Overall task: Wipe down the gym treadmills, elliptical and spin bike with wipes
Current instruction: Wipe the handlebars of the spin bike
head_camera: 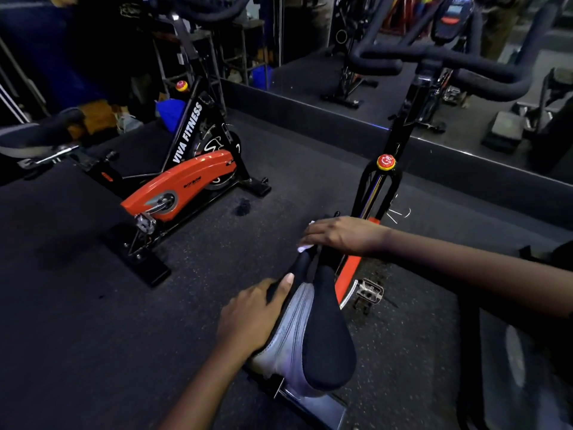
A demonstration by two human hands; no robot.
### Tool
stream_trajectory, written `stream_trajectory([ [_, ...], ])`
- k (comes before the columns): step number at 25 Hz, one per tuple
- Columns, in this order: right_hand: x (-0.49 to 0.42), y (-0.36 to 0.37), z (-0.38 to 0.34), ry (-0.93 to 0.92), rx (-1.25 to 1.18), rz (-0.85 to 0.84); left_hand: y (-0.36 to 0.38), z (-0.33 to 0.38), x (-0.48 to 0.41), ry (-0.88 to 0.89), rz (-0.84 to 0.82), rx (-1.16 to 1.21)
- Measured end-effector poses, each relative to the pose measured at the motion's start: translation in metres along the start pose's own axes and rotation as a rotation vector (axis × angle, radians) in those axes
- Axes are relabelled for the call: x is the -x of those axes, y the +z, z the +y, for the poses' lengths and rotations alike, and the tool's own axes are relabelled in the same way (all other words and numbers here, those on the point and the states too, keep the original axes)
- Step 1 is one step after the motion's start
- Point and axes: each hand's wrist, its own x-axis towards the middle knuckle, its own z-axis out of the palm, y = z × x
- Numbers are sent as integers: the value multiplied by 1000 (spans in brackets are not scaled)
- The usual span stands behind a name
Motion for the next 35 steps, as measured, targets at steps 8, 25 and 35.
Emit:
stream_trajectory([
  [8, 16, 31, -6, 505, -472, 529, 0, 1, -3, -33, -4, 25],
  [25, 71, 45, -151, 705, -303, 634, 3, -3, -4, -33, 9, 39],
  [35, 22, 30, -99, 583, 68, 324, 0, 3, 0, -50, 47, 77],
])
